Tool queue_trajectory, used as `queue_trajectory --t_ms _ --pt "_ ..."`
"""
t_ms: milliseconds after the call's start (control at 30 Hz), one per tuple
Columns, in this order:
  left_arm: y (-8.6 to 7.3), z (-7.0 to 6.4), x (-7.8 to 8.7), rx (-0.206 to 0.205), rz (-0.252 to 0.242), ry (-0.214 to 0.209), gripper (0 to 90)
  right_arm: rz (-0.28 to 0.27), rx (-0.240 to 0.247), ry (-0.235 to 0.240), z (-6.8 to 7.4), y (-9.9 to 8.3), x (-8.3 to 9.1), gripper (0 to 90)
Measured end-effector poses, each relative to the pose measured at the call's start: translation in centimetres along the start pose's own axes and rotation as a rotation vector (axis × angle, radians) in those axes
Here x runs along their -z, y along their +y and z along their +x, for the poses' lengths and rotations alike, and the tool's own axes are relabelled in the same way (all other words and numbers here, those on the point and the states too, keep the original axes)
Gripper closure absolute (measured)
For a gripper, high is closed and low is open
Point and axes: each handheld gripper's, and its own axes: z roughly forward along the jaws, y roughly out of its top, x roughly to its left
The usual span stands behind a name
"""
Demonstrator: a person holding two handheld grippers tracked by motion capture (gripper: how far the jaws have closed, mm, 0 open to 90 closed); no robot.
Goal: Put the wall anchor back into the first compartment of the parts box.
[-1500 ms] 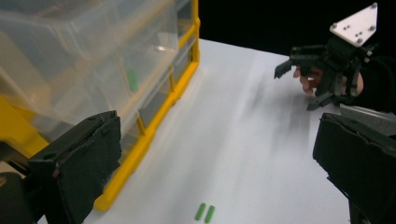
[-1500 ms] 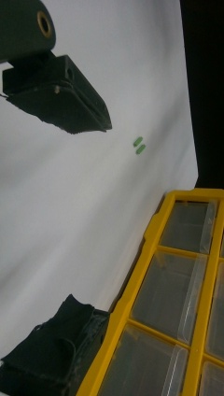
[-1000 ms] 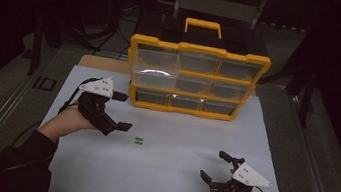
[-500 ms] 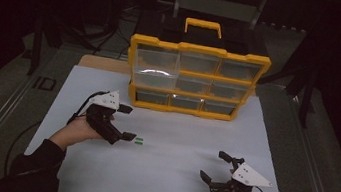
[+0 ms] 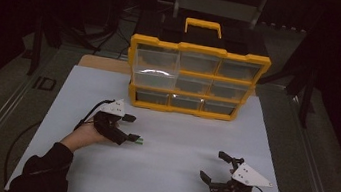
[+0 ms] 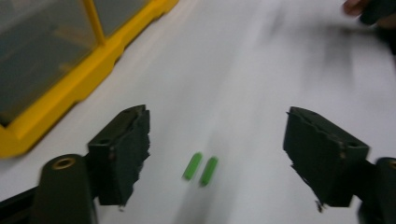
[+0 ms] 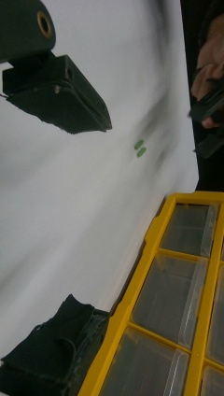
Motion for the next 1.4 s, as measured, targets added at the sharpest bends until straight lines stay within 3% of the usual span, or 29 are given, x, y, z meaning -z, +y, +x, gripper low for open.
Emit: queue_trajectory --t_ms 300,533,1033,1400 --pt "-1.3 0.8 -2.0 0.024 0.035 -0.013 45.7 0.006 0.003 0.005 0.0 -0.1 -0.1 8.0" --pt "-1.8 1.2 -3.5 0.021 0.071 -0.021 62.0 0.006 -0.002 0.006 0.0 -0.1 -0.1 8.0" --pt "-2.5 1.7 -5.1 0.017 0.13 -0.023 74.1 0.011 -0.003 0.005 -0.1 -0.1 -0.1 8.0" --pt "-2.2 1.7 -5.3 0.003 0.145 -0.04 83.3 0.013 -0.004 0.001 -0.1 -0.1 -0.1 8.0"
